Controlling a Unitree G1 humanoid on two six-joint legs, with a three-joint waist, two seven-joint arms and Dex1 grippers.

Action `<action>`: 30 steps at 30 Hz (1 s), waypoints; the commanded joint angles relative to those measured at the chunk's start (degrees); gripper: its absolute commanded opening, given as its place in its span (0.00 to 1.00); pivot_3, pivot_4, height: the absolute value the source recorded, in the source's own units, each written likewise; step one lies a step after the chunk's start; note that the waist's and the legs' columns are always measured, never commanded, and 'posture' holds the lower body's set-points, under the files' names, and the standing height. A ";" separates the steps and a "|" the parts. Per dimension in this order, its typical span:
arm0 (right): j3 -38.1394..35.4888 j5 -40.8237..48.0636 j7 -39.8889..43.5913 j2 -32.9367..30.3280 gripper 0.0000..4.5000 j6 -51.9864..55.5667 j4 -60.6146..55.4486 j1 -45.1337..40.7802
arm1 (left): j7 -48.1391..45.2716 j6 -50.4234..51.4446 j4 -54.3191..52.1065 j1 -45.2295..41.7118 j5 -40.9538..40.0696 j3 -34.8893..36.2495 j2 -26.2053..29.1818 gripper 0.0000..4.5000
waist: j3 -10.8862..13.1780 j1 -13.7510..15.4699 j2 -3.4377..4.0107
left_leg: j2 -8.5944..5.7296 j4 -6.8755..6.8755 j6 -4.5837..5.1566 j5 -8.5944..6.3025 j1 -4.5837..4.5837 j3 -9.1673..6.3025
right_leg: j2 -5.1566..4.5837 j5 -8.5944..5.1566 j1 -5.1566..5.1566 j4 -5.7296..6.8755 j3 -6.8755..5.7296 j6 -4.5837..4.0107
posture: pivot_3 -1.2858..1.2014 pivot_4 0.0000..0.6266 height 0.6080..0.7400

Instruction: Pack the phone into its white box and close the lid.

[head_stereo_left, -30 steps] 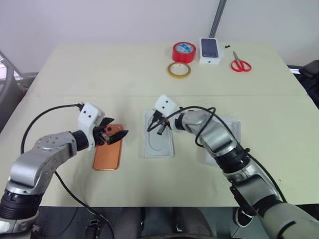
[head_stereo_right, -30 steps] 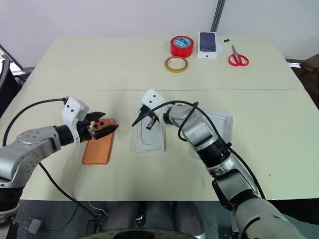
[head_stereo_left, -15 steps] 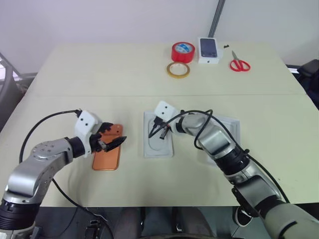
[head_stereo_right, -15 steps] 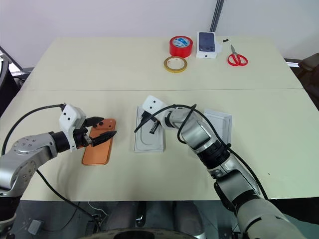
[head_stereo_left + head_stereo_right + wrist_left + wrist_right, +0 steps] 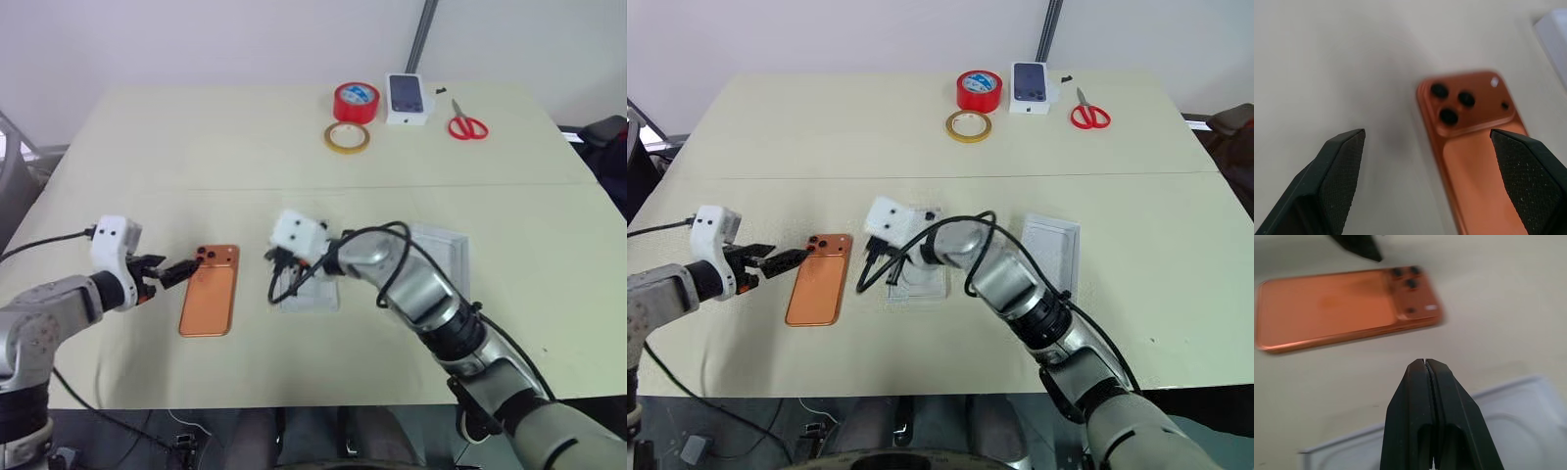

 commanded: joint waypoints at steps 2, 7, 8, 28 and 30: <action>3.50 -1.14 1.77 1.31 0.00 0.62 2.00 -3.89 | 2.58 8.58 -2.32 -0.76 -3.79 4.94 -1.83 0.96 | -0.02 -0.16 -0.04 | 0.00 0.00 0.00 0.00 0.00 -0.01 | 0.00 0.00 0.00 0.01 -0.01 0.00 | 0.52 0.24 1.00; 7.51 -2.27 3.02 3.21 0.00 1.60 5.34 -5.85 | 3.52 19.56 -5.67 -1.56 -7.35 4.54 -6.51 0.96 | -0.05 -0.40 -0.01 | -0.01 0.00 -0.05 0.03 0.01 -0.01 | -0.01 0.00 0.00 0.01 0.00 0.00 | 0.52 0.24 1.00; 8.36 -2.82 3.19 3.31 0.00 1.37 5.82 -6.12 | 3.92 20.45 -6.06 -1.75 -7.96 5.00 -7.96 0.96 | -0.05 -0.37 -0.02 | -0.01 0.00 -0.10 0.06 0.01 -0.02 | -0.01 0.00 0.01 0.01 0.00 0.00 | 0.52 0.24 1.00; 10.33 -6.46 4.28 4.04 0.00 0.99 9.13 -6.78 | 19.43 21.09 -5.99 -2.69 -29.57 2.21 -20.31 0.96 | -0.46 1.15 -0.07 | -0.13 0.07 -0.16 0.09 0.13 -0.06 | -0.14 0.00 0.22 -0.06 -0.03 0.01 | 0.52 0.24 1.00; 10.31 -6.50 4.20 3.93 0.00 1.02 9.02 -6.56 | 20.68 21.08 -4.93 -3.15 -30.94 2.78 -19.49 0.96 | -0.46 1.11 -0.07 | -0.13 0.07 -0.16 0.09 0.13 -0.06 | -0.13 0.00 0.21 -0.06 -0.03 0.01 | 0.52 0.24 1.00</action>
